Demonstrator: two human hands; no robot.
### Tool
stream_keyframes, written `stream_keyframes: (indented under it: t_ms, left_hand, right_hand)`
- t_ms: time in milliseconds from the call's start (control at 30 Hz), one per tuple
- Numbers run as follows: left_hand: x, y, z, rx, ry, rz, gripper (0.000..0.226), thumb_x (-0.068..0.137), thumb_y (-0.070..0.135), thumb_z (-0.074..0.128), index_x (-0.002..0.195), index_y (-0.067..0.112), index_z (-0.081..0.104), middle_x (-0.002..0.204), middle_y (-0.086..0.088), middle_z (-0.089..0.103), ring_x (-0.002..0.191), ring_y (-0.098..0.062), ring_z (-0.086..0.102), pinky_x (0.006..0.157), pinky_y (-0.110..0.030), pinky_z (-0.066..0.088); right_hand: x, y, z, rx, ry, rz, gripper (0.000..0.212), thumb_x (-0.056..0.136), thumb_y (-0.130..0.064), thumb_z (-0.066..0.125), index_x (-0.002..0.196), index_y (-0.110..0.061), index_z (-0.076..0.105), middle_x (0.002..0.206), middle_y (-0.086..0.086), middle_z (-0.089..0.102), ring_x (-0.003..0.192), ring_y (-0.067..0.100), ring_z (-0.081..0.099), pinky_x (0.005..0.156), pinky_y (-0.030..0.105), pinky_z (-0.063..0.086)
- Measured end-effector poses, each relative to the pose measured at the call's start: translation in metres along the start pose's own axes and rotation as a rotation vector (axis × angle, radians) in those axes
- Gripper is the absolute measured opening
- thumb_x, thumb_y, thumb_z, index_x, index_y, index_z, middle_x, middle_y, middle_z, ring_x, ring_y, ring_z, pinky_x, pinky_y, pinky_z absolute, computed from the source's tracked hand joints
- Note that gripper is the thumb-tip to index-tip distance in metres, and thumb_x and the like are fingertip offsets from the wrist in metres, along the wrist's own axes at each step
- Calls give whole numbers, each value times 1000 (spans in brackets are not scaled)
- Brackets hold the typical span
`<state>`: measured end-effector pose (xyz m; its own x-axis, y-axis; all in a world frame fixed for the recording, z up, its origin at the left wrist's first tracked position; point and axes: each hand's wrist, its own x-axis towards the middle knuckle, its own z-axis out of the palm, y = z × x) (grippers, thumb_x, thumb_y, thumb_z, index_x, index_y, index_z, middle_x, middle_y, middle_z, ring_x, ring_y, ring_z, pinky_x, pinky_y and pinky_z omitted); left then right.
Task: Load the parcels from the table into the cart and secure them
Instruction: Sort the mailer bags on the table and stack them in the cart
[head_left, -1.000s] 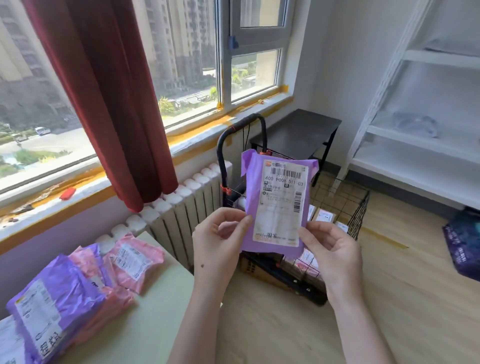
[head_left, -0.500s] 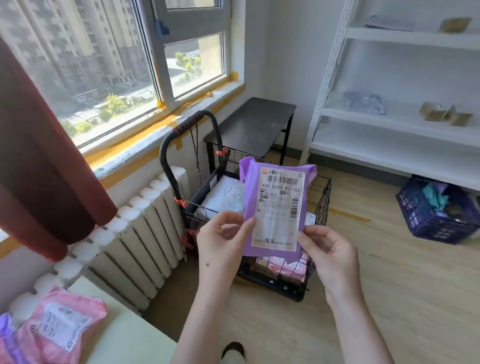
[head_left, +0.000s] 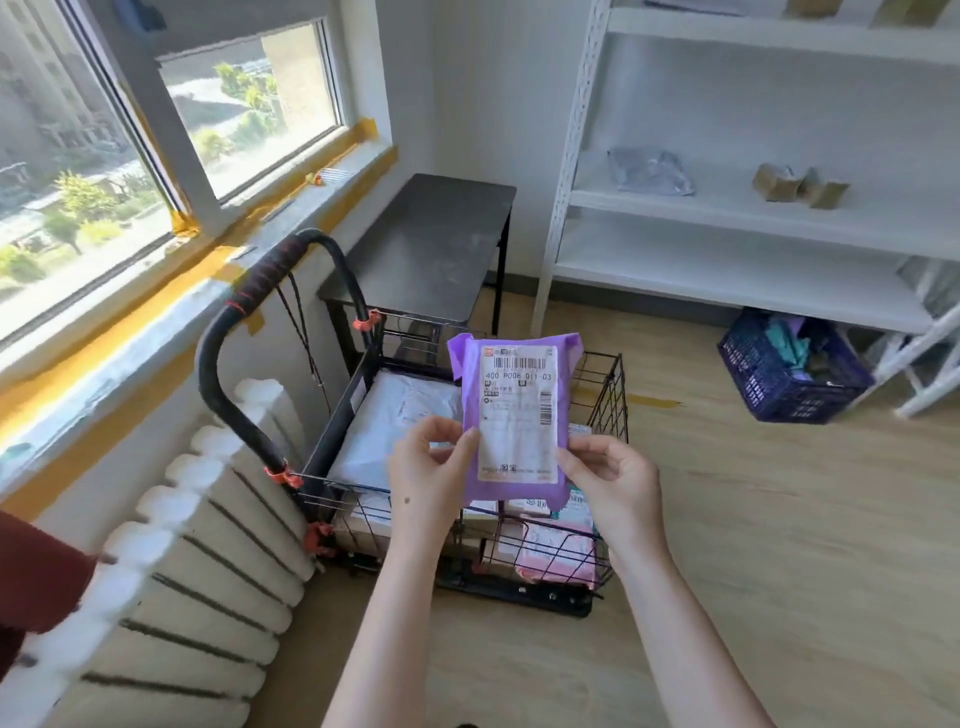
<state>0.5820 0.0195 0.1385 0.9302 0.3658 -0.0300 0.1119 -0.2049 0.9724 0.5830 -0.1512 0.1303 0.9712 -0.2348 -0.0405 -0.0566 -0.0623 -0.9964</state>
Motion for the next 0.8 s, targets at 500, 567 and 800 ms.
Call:
stream_keyframes:
  t_ms: [500, 567, 800]
  left_hand:
    - [103, -77, 142, 163, -104, -247, 17, 87, 12, 63, 75, 22, 55, 81, 10, 61, 70, -11, 60, 61, -29, 44]
    - [115, -82, 165, 159, -111, -273, 15, 87, 10, 62, 77, 20, 56, 83, 9, 62, 71, -12, 60, 61, -26, 44]
    - [173, -122, 229, 162, -132, -412, 12, 86, 3, 61, 76, 10, 60, 78, 0, 65, 74, -17, 62, 61, -28, 49]
  right_hand:
    - [123, 103, -27, -172, -36, 215, 42, 78, 4, 72, 94, -31, 57, 105, -7, 66, 101, 15, 64, 88, 30, 53]
    - [144, 112, -32, -187, -30, 244, 40, 79, 3, 71, 97, -29, 57, 105, -10, 65, 100, 11, 63, 84, 22, 51]
    - [214, 164, -27, -264, -22, 358, 43, 84, 5, 63, 109, -26, 50, 104, -14, 56, 91, -5, 56, 68, 4, 45]
